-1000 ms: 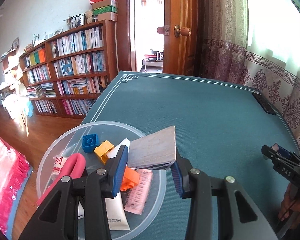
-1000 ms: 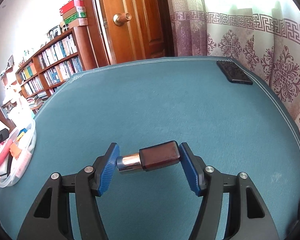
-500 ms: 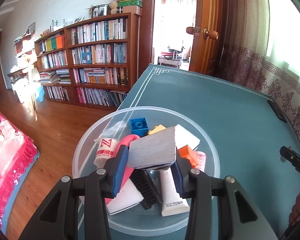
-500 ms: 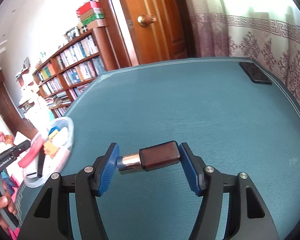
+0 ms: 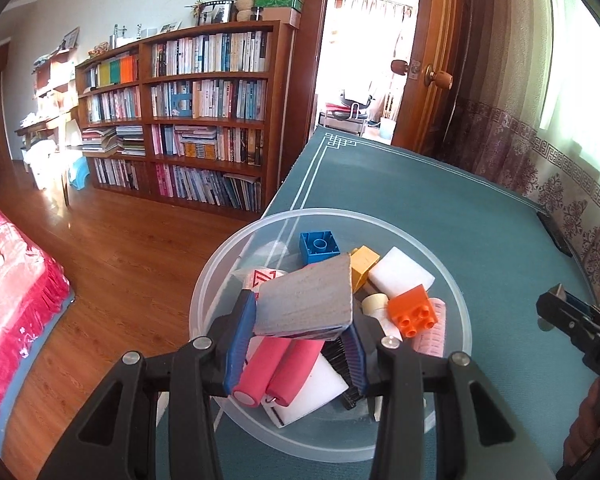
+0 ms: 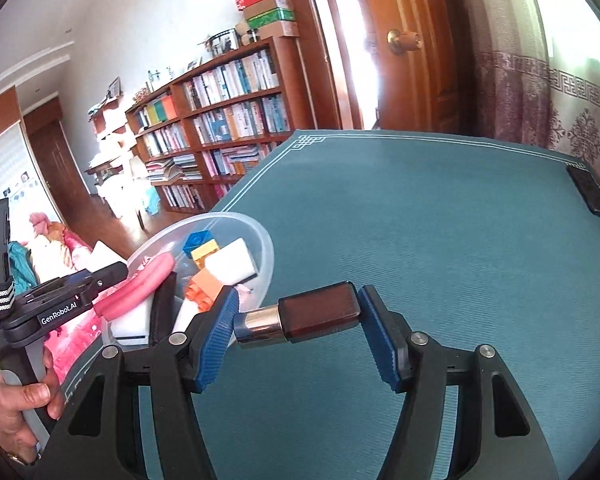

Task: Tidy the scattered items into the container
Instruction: 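Carry the white card and brown bottle over the clear bowl, then open both tools over the bowl to drop the card and bottle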

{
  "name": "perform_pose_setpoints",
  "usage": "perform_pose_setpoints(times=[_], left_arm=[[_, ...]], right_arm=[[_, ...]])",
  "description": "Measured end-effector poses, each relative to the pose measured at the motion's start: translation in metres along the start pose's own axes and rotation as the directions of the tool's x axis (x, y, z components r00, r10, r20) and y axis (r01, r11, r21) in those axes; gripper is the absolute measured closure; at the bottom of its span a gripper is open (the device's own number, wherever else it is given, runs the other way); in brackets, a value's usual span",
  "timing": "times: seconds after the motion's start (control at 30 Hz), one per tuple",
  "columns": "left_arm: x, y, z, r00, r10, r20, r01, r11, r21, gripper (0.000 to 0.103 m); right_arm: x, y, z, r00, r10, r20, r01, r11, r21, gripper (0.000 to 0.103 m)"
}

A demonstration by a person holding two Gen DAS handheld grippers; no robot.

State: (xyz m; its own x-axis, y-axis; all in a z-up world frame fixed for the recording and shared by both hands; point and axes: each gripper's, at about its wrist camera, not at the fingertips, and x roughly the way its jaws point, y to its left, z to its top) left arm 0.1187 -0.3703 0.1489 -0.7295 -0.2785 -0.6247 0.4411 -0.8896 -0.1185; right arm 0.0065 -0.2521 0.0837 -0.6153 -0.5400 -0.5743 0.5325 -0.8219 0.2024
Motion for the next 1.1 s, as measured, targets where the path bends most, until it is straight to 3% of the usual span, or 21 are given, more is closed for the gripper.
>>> perform_pose_setpoints(times=[0.53, 1.1], left_arm=[[-0.008, 0.025, -0.006, 1.000, -0.013, -0.005, 0.013, 1.000, -0.025, 0.057], [0.001, 0.031, 0.000, 1.000, -0.018, -0.019, 0.017, 1.000, -0.017, 0.057]], right_arm=[[0.055, 0.078, -0.010, 0.988, 0.119, -0.099, -0.135, 0.975, -0.174, 0.038], [0.070, 0.085, -0.022, 0.972, 0.160, -0.172, -0.196, 0.956, -0.218, 0.038]])
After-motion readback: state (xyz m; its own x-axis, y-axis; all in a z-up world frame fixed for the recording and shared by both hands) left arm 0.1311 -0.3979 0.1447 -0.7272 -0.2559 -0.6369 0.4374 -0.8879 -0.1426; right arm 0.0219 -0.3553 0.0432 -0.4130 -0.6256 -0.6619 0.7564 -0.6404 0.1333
